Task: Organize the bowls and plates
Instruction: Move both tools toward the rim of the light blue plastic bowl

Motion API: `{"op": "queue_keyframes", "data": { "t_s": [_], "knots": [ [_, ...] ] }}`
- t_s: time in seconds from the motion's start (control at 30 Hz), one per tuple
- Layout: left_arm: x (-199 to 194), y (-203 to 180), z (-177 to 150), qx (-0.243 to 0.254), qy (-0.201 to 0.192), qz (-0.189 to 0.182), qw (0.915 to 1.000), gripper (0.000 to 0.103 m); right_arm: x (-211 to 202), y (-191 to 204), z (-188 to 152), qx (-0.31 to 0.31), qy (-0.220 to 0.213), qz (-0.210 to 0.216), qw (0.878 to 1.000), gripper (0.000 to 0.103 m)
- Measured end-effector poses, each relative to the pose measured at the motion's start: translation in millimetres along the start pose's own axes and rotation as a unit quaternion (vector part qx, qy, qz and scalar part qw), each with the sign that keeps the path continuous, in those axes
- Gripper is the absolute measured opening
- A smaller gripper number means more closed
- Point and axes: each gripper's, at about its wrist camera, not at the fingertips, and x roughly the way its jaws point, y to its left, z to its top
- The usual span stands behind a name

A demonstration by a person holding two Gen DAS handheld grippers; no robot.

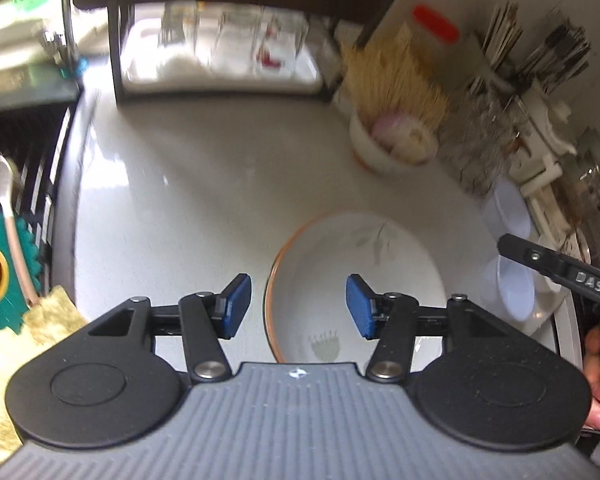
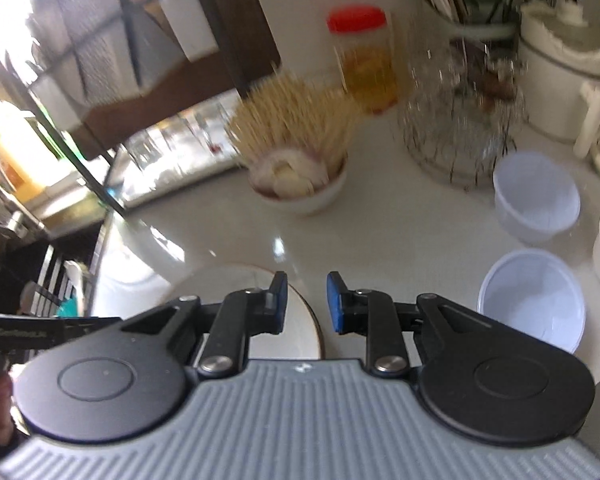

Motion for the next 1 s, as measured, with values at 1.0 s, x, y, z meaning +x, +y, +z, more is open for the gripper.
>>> {"op": "queue_keyframes", "data": {
  "t_s": [1.0],
  "knots": [
    [-53, -233, -55, 0.008, -0.154, 0.022, 0.9878, 0.059, -129, -127, 16, -0.082, -0.103, 0.060, 0.990, 0.026]
  ]
}}
